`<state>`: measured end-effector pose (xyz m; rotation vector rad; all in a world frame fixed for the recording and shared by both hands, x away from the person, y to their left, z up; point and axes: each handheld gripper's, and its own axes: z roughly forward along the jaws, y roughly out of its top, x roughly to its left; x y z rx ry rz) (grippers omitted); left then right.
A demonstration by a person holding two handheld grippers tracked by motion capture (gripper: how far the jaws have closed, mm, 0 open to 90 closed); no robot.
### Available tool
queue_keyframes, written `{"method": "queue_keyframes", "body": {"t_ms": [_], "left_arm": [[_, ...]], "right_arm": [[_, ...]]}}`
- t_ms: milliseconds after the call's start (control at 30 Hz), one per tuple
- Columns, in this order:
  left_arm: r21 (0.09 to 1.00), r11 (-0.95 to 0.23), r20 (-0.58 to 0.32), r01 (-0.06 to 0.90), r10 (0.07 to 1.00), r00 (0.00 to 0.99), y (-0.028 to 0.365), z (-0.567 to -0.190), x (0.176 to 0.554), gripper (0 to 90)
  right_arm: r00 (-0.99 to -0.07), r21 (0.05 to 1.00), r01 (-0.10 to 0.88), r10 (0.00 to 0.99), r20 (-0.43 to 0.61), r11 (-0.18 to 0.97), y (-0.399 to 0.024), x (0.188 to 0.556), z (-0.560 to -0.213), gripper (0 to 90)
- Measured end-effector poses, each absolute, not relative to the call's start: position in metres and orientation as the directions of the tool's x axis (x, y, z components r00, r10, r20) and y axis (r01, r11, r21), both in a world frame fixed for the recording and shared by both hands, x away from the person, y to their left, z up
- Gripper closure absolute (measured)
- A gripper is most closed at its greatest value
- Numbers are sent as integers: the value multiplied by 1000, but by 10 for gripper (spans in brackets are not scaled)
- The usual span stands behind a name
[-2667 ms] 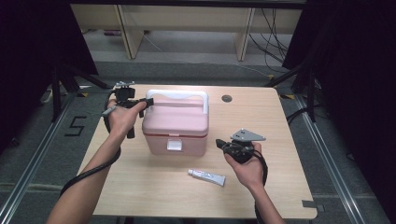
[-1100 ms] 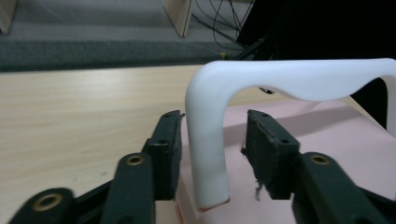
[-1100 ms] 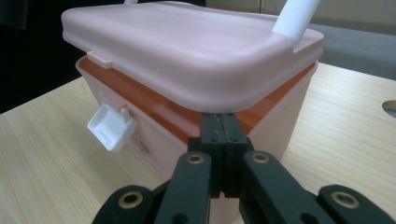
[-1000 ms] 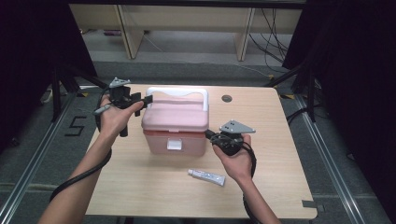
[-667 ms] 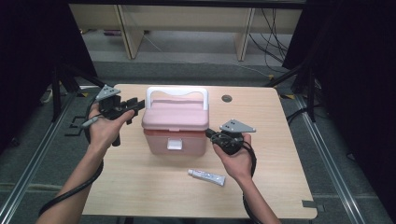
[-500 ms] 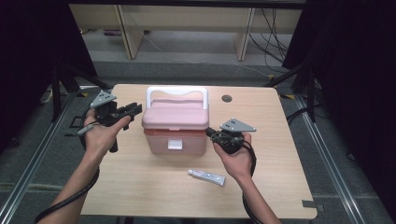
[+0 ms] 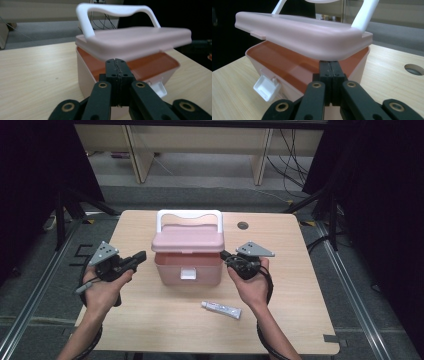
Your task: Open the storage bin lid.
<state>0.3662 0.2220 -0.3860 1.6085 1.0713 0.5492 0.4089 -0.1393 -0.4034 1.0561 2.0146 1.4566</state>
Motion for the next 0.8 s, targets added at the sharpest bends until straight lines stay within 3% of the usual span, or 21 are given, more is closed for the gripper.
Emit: {"method": "queue_keyframes", "body": {"t_ms": [333,800], "left_arm": [[916,-4,-220,400,830,512,203,-412,370,898],[933,-58,-138,354,852,504,186,-427,385,899]], "right_arm": [[-609,934,327,788,92,143,-136,411,-400,900],[-595,941,318,798,100,119,-132,416,-392,900]]}}
